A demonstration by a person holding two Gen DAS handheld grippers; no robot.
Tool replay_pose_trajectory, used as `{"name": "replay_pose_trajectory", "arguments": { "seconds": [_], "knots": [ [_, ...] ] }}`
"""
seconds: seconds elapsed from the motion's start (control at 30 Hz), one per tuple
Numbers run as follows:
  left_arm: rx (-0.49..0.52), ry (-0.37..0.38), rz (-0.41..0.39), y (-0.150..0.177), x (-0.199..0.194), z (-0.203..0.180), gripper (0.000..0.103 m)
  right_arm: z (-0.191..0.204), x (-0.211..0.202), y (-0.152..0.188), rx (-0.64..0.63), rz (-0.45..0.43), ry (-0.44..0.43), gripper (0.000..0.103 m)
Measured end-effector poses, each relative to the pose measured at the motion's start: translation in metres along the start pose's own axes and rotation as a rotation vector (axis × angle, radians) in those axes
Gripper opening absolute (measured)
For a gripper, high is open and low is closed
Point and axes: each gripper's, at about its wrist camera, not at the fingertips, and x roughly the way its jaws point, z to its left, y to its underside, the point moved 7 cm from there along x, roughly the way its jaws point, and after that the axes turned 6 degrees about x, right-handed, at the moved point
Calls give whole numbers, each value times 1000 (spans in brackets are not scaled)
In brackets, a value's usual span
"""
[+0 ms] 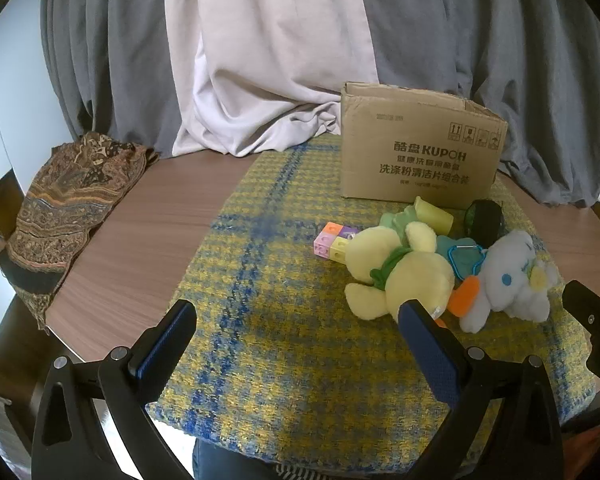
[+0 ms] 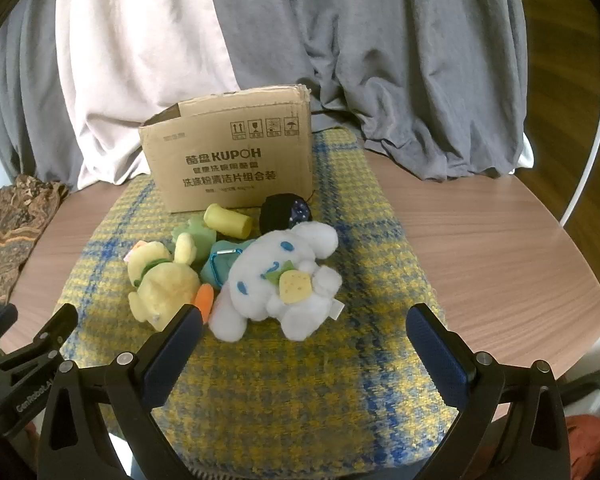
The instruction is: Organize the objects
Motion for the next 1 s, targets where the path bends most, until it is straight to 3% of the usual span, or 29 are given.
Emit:
{"name": "replay_pose_trajectory", "arguments": {
  "seconds": [1.0],
  "knots": [
    [-7,0,-3,1,0,0,103,-1,2,1,1,0,0,102]
  ]
}}
